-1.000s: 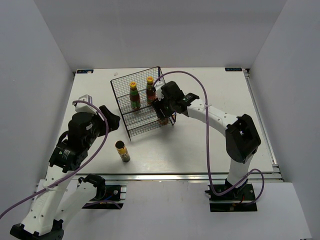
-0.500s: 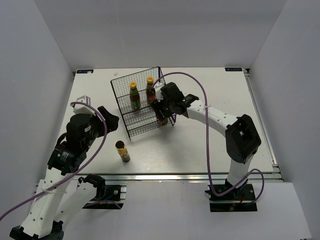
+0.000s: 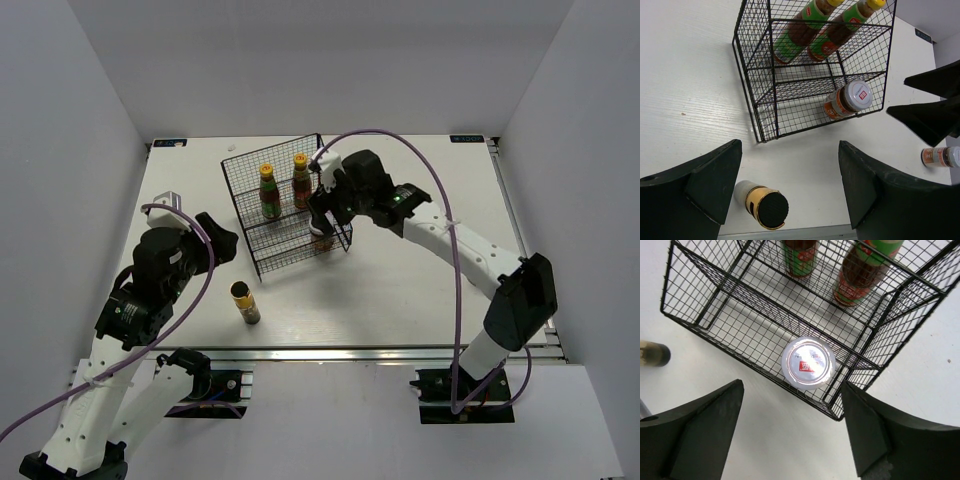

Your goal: Organize the condiment bottles

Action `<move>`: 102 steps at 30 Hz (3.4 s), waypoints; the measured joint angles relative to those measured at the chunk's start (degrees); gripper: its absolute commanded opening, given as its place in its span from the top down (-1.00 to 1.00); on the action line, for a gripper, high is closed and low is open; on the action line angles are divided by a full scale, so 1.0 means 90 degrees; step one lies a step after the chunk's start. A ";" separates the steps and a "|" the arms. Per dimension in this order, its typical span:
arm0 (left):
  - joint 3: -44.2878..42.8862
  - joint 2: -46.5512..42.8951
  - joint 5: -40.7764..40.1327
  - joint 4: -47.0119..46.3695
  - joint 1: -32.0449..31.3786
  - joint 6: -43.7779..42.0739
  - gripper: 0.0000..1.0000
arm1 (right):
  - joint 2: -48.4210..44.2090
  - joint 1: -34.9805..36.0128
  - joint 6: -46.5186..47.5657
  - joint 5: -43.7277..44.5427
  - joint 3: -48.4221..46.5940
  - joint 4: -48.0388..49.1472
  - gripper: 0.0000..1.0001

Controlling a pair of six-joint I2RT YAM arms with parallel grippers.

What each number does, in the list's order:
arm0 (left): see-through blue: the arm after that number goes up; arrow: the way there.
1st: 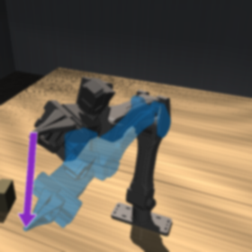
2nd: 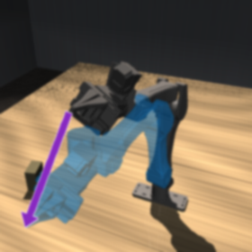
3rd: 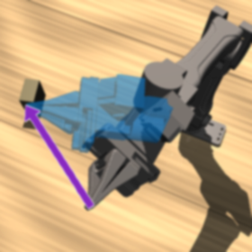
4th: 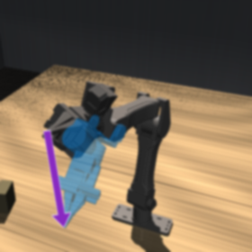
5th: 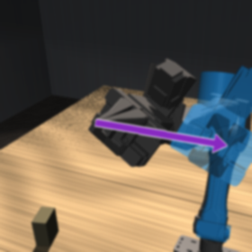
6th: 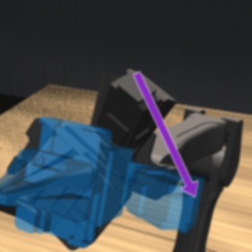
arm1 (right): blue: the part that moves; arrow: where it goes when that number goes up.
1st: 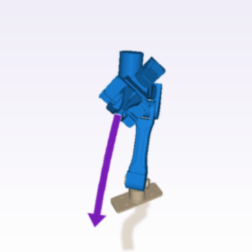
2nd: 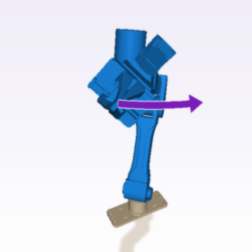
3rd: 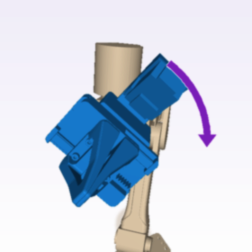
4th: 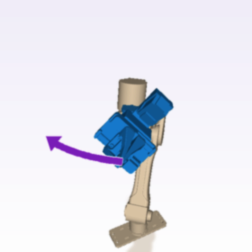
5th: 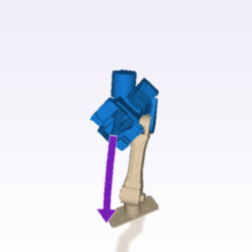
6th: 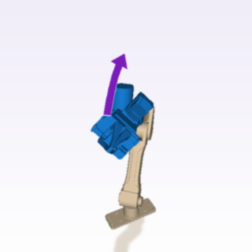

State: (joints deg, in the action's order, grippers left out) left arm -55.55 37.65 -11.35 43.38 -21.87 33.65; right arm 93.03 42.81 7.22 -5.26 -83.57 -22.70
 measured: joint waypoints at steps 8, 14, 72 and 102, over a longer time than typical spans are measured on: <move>0.0000 -0.0005 0.0007 -0.0049 0.0000 -0.0027 -0.76 | -0.0471 -0.1715 -0.0068 -0.0580 -0.0369 -0.0627 0.58; 0.0000 -0.0036 0.0141 -0.0287 0.0000 -0.0044 -0.78 | -0.0716 -0.3616 -0.0061 -0.0124 -0.0175 -0.1384 -0.70; 0.0194 0.0561 0.0675 -0.0891 0.0000 -0.0597 -0.93 | -0.0974 -0.4592 0.1246 -0.0274 0.1950 -0.2973 1.00; -0.0206 -0.0109 0.0100 -0.0143 0.0000 -0.0403 -0.93 | 0.0998 0.0563 0.1217 -0.1613 -0.2205 -0.3422 1.00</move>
State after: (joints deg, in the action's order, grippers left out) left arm -57.41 36.67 -10.46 42.09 -21.87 30.02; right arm 102.02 47.88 18.17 -19.77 -103.42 -53.49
